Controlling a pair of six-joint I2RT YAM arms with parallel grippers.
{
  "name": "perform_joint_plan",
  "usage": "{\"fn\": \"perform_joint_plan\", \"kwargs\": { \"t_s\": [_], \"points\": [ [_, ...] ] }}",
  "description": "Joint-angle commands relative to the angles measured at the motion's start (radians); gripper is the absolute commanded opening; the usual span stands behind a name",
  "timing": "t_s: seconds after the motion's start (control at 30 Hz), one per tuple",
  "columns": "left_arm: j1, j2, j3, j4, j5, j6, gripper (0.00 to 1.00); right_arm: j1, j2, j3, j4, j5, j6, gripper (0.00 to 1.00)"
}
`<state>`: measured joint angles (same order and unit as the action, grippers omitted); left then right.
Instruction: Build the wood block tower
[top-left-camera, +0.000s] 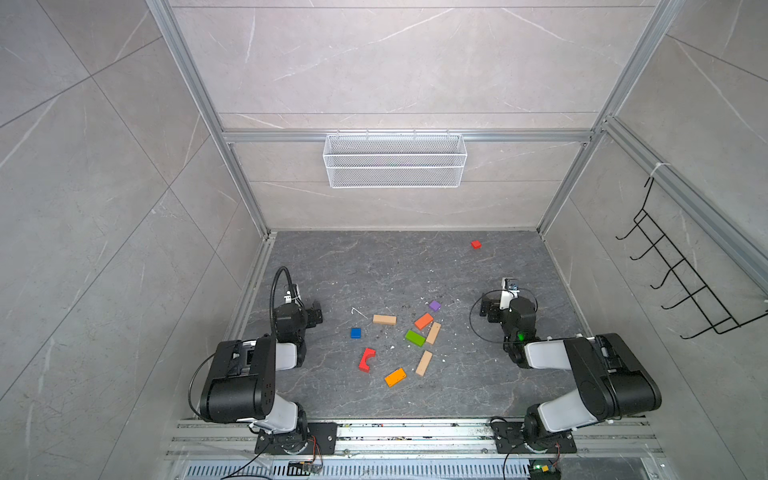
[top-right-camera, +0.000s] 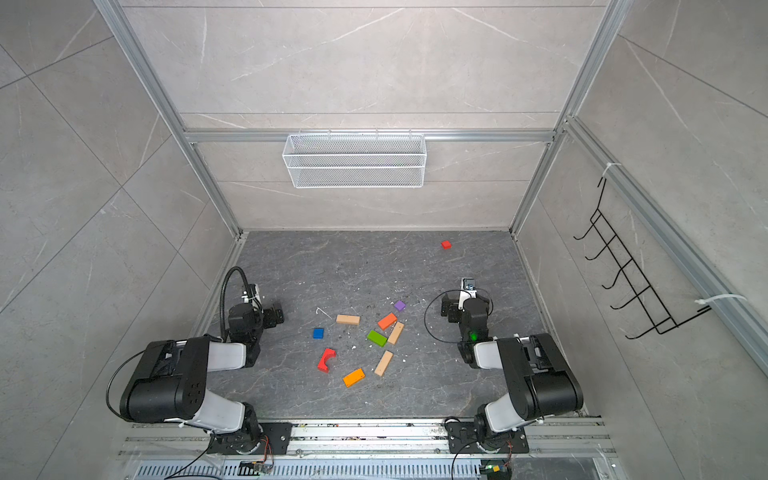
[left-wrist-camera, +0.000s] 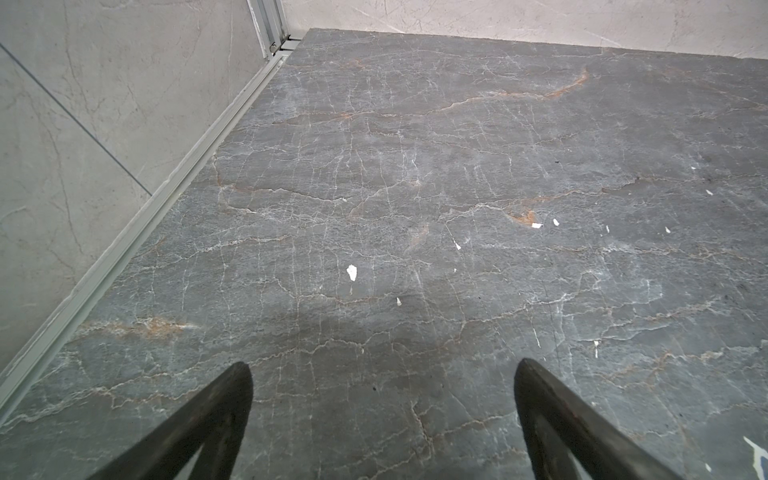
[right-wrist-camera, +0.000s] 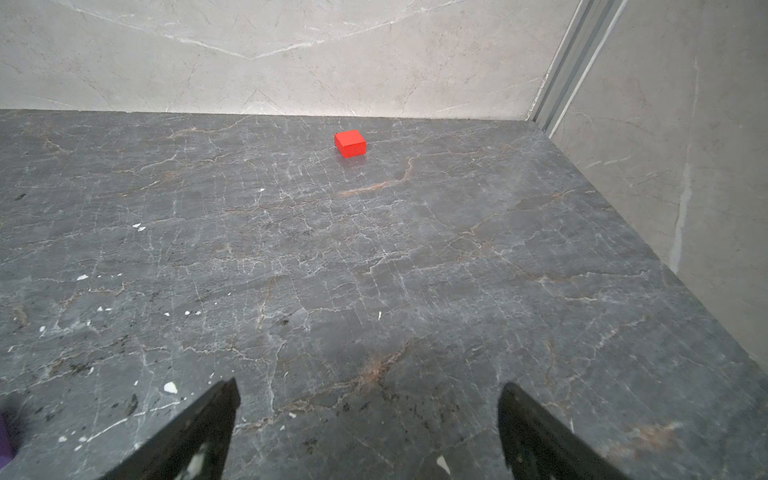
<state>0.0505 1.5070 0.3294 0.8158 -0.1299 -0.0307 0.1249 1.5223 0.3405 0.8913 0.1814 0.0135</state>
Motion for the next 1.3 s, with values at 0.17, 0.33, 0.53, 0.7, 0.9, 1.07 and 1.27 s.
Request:
{"fn": "perform_joint_plan", "kwargs": {
  "t_s": [0.17,0.33,0.53,0.7,0.9,1.07,1.27],
  "points": [
    [0.000,-0.006,0.024,0.041,-0.013,-0.007,1.00,0.005,-0.003,0.014,0.004,-0.008,-0.010,0.99],
    [0.000,-0.009,0.021,0.049,-0.016,-0.005,1.00,0.005,-0.005,0.010,0.009,-0.008,-0.010,0.99],
    [-0.007,-0.123,0.183,-0.318,-0.019,-0.004,1.00,0.032,-0.092,0.037,-0.118,0.020,-0.039,0.99],
    [-0.026,-0.195,0.299,-0.541,-0.069,-0.086,1.00,0.116,-0.136,0.199,-0.465,0.151,-0.025,0.99],
    [-0.027,-0.277,0.450,-0.808,0.102,-0.280,1.00,0.223,-0.096,0.424,-0.834,0.210,0.018,0.99],
    [-0.049,-0.252,0.586,-1.011,0.208,-0.349,1.00,0.296,-0.029,0.654,-1.201,0.122,0.155,0.99],
    [-0.195,-0.179,0.703,-1.185,0.201,-0.328,1.00,0.317,-0.001,0.709,-1.316,-0.094,0.295,0.99]
  ]
}}
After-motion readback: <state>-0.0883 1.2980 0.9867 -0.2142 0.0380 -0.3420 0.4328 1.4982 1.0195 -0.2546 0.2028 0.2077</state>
